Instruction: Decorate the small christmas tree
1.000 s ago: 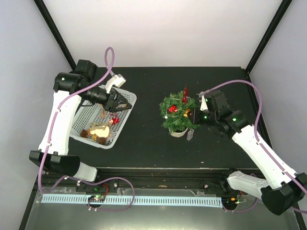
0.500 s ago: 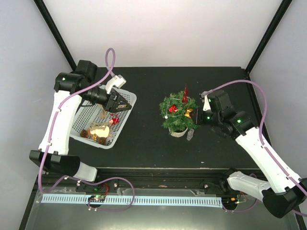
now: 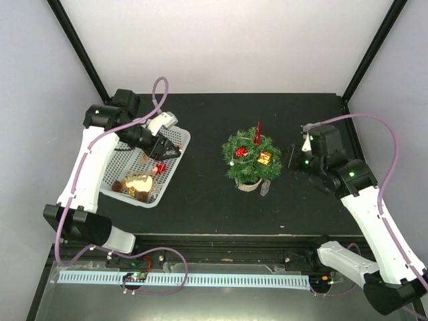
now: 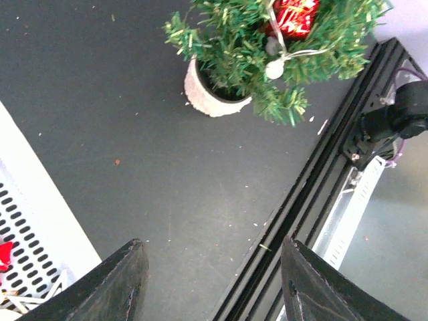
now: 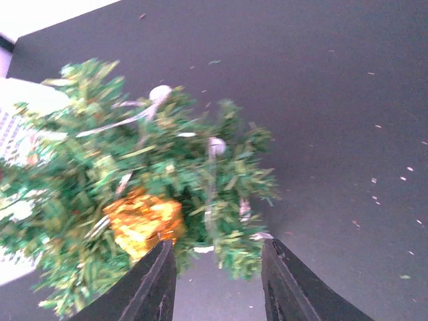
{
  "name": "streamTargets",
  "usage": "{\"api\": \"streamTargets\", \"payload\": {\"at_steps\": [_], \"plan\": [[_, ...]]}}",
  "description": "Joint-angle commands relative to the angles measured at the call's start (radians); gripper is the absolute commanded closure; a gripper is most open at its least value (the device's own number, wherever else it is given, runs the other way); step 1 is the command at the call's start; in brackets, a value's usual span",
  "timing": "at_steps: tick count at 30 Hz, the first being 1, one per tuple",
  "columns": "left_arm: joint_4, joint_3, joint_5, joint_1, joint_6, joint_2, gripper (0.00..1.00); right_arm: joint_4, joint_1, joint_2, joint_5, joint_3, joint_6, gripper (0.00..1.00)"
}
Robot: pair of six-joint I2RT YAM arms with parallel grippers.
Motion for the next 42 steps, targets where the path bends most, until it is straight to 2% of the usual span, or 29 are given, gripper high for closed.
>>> {"api": "streamTargets", "payload": {"at_steps": [1,3,7,11,16,21,30,42], "plan": [[0.071,-0.034,-0.066,-0.005,-0.016,-0.004,0.44,-0.037,-0.110,-0.028,0.018,-0.037,0.063,0.63],[0.084,-0.051,-0.062,-0.004,-0.023,-0.005,0.44,0.000,-0.193,-0.027,-0.062,-0.092,0.084,0.64],[0.090,-0.062,-0.035,-0.003,-0.034,0.000,0.44,0.125,-0.260,0.029,-0.228,-0.211,0.163,0.67],[0.089,-0.061,-0.014,-0.003,-0.035,0.000,0.45,0.375,-0.326,0.080,-0.444,-0.379,0.272,0.68],[0.087,-0.069,-0.004,-0.001,-0.036,-0.004,0.45,0.656,-0.359,0.199,-0.554,-0.525,0.406,0.71],[0.094,-0.081,-0.002,0.003,-0.040,-0.015,0.45,0.881,-0.362,0.328,-0.629,-0.585,0.490,0.72],[0.096,-0.080,-0.002,0.016,-0.043,-0.018,0.45,1.042,-0.360,0.522,-0.673,-0.566,0.535,0.75],[0.108,-0.072,0.000,0.020,-0.047,0.005,0.45,1.101,-0.321,0.578,-0.708,-0.569,0.542,0.76]]}}
